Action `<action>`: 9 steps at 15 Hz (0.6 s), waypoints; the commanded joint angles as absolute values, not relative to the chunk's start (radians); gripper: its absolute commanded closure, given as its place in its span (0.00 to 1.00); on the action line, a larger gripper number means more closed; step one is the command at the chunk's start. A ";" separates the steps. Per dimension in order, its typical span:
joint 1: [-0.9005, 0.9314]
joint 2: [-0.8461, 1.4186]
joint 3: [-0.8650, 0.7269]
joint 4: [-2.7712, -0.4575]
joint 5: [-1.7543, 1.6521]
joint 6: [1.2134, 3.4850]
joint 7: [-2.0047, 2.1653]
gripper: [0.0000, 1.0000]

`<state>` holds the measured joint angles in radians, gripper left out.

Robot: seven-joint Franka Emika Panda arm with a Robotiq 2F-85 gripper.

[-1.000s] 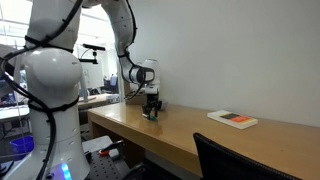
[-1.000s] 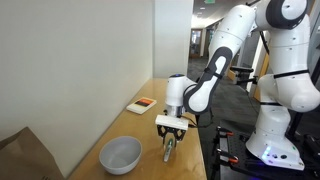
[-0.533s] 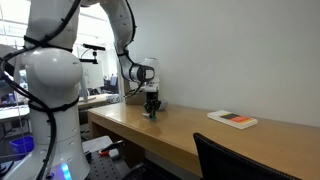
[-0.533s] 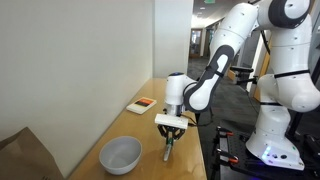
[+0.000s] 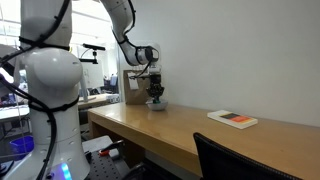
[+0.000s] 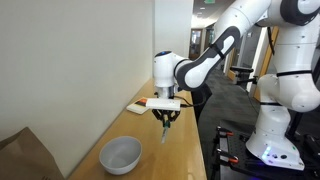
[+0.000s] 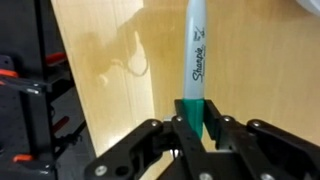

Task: Put the marker in the bowl

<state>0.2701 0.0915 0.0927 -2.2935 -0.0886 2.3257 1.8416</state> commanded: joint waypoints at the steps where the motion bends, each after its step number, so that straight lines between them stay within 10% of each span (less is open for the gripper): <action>1: 0.269 0.142 0.120 -2.155 -0.166 2.208 1.931 0.94; 9: 0.337 0.354 0.122 -1.883 -0.278 2.185 1.959 0.94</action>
<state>0.3054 0.2761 0.1342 -1.9829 -0.2386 2.2300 1.9334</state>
